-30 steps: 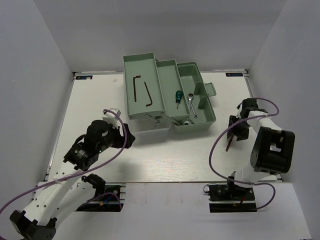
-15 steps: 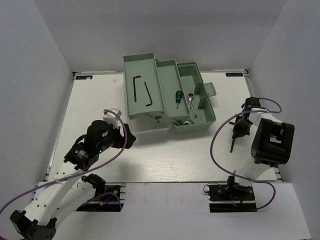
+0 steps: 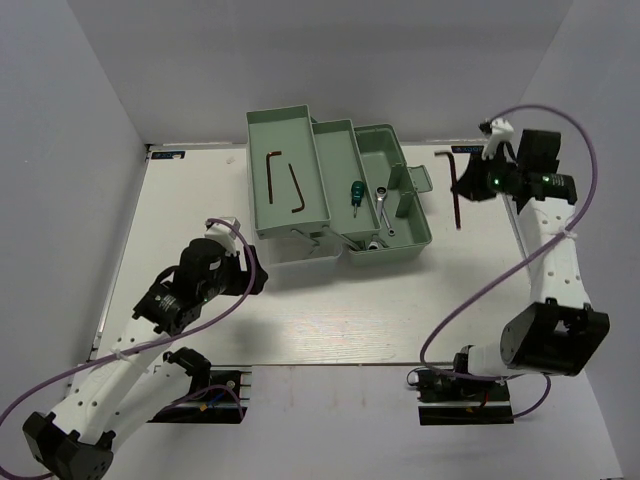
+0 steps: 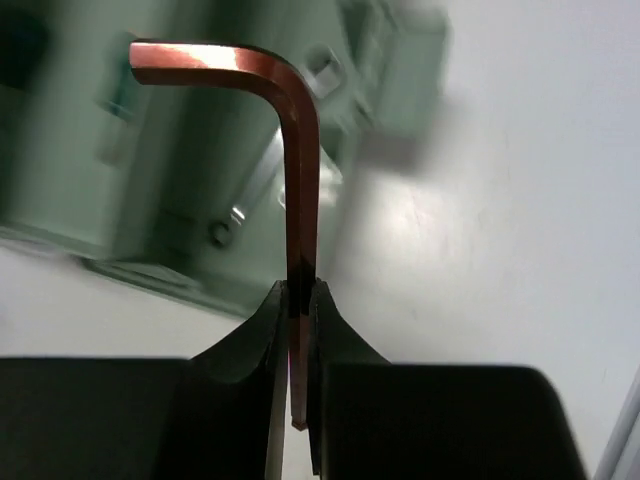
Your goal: Sort the tools into containers
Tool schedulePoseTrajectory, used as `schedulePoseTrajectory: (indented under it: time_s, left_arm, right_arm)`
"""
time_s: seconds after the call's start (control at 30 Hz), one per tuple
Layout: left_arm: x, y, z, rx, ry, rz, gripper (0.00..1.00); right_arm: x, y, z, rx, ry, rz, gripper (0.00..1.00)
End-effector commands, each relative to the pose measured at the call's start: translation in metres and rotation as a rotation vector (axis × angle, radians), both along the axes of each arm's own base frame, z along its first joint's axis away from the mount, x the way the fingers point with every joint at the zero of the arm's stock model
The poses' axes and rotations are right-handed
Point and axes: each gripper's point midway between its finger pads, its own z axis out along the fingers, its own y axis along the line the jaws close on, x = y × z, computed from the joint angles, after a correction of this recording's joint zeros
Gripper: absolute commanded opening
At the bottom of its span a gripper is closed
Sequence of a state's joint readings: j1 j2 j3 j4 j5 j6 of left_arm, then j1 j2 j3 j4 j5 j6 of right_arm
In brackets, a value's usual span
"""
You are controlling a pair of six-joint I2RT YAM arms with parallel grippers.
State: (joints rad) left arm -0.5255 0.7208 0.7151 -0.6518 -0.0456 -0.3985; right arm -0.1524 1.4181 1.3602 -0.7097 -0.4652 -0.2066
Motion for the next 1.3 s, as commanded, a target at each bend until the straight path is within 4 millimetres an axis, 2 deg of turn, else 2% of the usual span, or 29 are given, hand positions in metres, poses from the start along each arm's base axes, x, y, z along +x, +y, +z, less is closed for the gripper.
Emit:
schedulePoseTrajectory:
  time_s: [0.0, 0.03, 0.07, 0.13, 0.17, 0.2, 0.23, 0.27, 0.3, 0.33, 0.37, 0.4, 0.47, 0.57, 0.6, 0.63, 0.7, 0.73, 0.8, 0.83, 0.87, 0.93, 0.97, 1.0, 1.03, 1.07, 1.13, 1.23, 1.27]
  left_arm:
    - [0.002, 0.009, -0.001, 0.010, 0.010, 0.064, 0.85]
    - [0.002, 0.009, -0.001, 0.010, 0.010, 0.064, 0.85]
    - [0.004, 0.010, -0.003, 0.020, 0.015, 0.072, 0.85]
    - [0.004, 0.010, -0.003, 0.020, 0.015, 0.072, 0.85]
    - [0.006, 0.009, 0.000, 0.012, 0.002, 0.073, 0.85]
    - [0.007, 0.009, -0.002, 0.012, 0.002, 0.073, 0.85]
    - [0.008, 0.006, 0.001, -0.001, -0.010, 0.065, 0.85]
    - [0.009, 0.004, 0.002, -0.005, -0.018, 0.051, 0.85]
    - [0.008, 0.004, -0.002, 0.000, -0.010, 0.051, 0.85]
    - [0.009, 0.003, 0.000, -0.004, -0.018, 0.051, 0.85]
    - [0.010, 0.001, 0.002, -0.014, -0.023, 0.042, 0.85]
    - [0.010, 0.001, 0.002, -0.015, -0.023, 0.042, 0.85]
    - [0.009, 0.002, -0.002, -0.010, -0.015, 0.042, 0.85]
    - [0.011, 0.005, -0.002, -0.006, -0.018, 0.074, 0.85]
    - [0.012, 0.007, -0.002, -0.011, -0.017, 0.096, 0.85]
    - [0.013, 0.008, 0.001, -0.022, -0.025, 0.110, 0.85]
    - [0.011, 0.011, -0.011, -0.024, 0.004, 0.138, 0.85]
    - [0.012, 0.014, -0.008, -0.027, -0.007, 0.162, 0.85]
    - [0.012, 0.015, -0.012, -0.042, 0.007, 0.190, 0.85]
    - [0.010, 0.016, -0.017, -0.035, 0.017, 0.190, 0.85]
    - [0.012, 0.015, -0.013, -0.055, 0.003, 0.195, 0.85]
    - [0.011, 0.013, -0.013, -0.060, 0.007, 0.186, 0.85]
    - [0.011, 0.013, -0.007, -0.064, 0.000, 0.186, 0.85]
    - [0.010, 0.013, 0.002, -0.066, -0.015, 0.180, 0.85]
    - [0.009, 0.014, 0.000, -0.061, -0.008, 0.181, 0.85]
    - [0.009, 0.015, 0.009, -0.062, -0.028, 0.173, 0.85]
    - [0.006, 0.019, 0.010, -0.043, -0.028, 0.173, 0.85]
    - [0.004, 0.024, 0.014, -0.027, -0.046, 0.172, 0.85]
    - [0.004, 0.025, 0.015, -0.022, -0.049, 0.181, 0.85]
  right_arm:
    - [-0.008, 0.064, 0.087, 0.138, -0.211, 0.286, 0.00]
    - [-0.010, 0.080, 0.096, 0.166, -0.224, 0.333, 0.00]
    - [0.003, 0.090, 0.114, 0.186, -0.285, 0.353, 0.00]
    - [0.005, 0.135, 0.143, 0.302, -0.319, 0.444, 0.00]
    - [0.018, 0.151, 0.152, 0.327, -0.378, 0.486, 0.00]
    - [0.020, 0.168, 0.167, 0.391, -0.407, 0.505, 0.00]
    - [0.025, 0.181, 0.164, 0.460, -0.350, 0.507, 0.00]
    - [0.030, 0.188, 0.192, 0.484, -0.411, 0.523, 0.00]
    - [0.046, 0.210, 0.181, 0.568, -0.329, 0.515, 0.00]
    - [0.048, 0.217, 0.187, 0.592, -0.337, 0.531, 0.00]
    - [0.052, 0.222, 0.219, 0.603, -0.425, 0.545, 0.00]
    - [0.062, 0.243, 0.202, 0.635, -0.350, 0.554, 0.00]
    - [0.058, 0.261, 0.232, 0.673, -0.410, 0.593, 0.00]
    - [0.059, 0.295, 0.223, 0.753, -0.349, 0.615, 0.00]
    - [0.061, 0.302, 0.214, 0.760, -0.339, 0.622, 0.00]
    - [0.055, 0.321, 0.203, 0.766, -0.303, 0.646, 0.00]
    - [0.056, 0.334, 0.186, 0.765, -0.272, 0.649, 0.00]
    - [0.049, 0.351, 0.176, 0.769, -0.244, 0.670, 0.00]
    - [0.044, 0.361, 0.164, 0.761, -0.220, 0.688, 0.00]
    - [0.035, 0.375, 0.150, 0.739, -0.185, 0.704, 0.00]
    - [0.036, 0.379, 0.143, 0.705, -0.202, 0.705, 0.00]
    - [0.029, 0.388, 0.115, 0.635, -0.130, 0.686, 0.00]
    - [0.027, 0.388, 0.099, 0.601, -0.094, 0.679, 0.10]
    - [0.027, 0.388, 0.089, 0.570, -0.076, 0.675, 0.33]
    - [0.028, 0.386, 0.085, 0.555, -0.072, 0.664, 0.33]
    - [0.028, 0.383, 0.078, 0.527, -0.067, 0.662, 0.45]
    - [0.029, 0.380, 0.075, 0.501, -0.081, 0.655, 0.60]
    - [0.020, 0.373, 0.085, 0.456, -0.130, 0.697, 0.64]
    - [0.011, 0.369, 0.105, 0.450, -0.184, 0.731, 0.65]
